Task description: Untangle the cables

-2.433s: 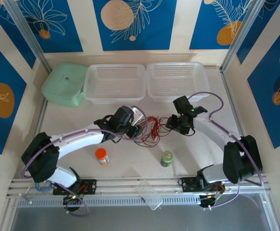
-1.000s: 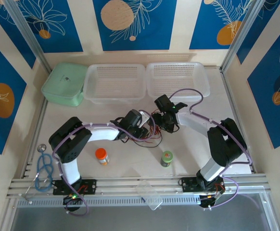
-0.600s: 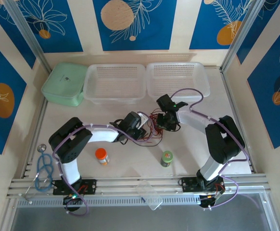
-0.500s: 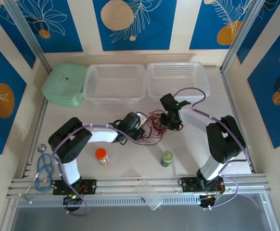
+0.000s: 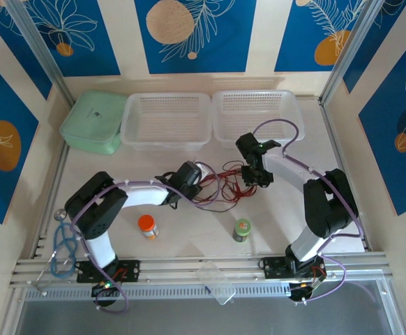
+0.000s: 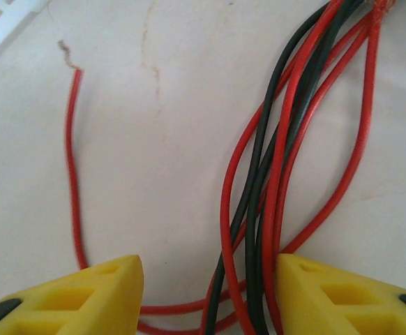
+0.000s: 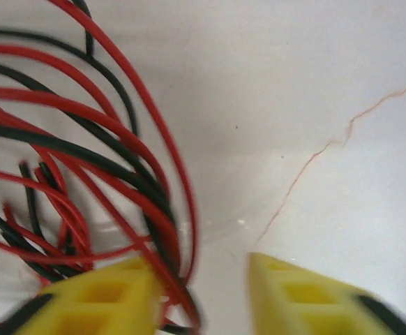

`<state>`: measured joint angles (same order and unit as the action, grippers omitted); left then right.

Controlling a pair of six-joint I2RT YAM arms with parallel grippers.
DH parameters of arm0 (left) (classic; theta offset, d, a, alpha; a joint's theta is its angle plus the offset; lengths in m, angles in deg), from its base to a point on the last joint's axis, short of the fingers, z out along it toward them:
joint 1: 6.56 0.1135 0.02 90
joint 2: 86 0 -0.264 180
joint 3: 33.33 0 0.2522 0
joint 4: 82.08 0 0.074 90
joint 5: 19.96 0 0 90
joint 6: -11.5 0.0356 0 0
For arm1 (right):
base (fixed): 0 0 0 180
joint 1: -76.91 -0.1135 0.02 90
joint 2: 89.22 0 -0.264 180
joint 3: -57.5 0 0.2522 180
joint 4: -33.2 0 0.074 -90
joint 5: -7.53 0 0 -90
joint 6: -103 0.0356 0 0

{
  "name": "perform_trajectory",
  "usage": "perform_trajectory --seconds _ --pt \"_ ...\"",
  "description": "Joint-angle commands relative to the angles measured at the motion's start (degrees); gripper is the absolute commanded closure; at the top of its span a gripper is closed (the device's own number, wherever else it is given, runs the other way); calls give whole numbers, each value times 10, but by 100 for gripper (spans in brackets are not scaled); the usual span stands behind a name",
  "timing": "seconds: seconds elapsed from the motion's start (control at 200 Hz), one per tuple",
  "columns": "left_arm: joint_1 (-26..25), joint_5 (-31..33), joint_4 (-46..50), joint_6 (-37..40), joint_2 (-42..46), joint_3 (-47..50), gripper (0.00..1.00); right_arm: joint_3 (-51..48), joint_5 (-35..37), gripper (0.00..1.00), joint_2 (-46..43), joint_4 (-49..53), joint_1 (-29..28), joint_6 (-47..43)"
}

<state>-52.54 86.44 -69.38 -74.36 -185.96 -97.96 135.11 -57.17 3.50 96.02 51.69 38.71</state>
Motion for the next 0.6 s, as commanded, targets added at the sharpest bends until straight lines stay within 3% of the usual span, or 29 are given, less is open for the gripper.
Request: perform_trajectory --seconds 0.0,0.075,0.18,0.37,0.475,0.595 --pt "5 -7 36 42 50 -22 47 8 -41 37 -54 12 1 15" --pt "2 -25 42 44 75 -29 46 1 -102 24 -86 2 0 41" --pt "-4 -37 55 41 106 -35 45 -13 -175 24 -128 -20 -8 81" --pt "-6 -46 72 10 127 -39 44 -28 -258 46 -141 -75 -47 144" --pt "-5 -36 70 -14 102 -44 44 -20 -267 58 -97 -101 -60 161" --pt "-5 -37 56 -43 49 -56 44 1 -256 63 -29 -115 -63 169"
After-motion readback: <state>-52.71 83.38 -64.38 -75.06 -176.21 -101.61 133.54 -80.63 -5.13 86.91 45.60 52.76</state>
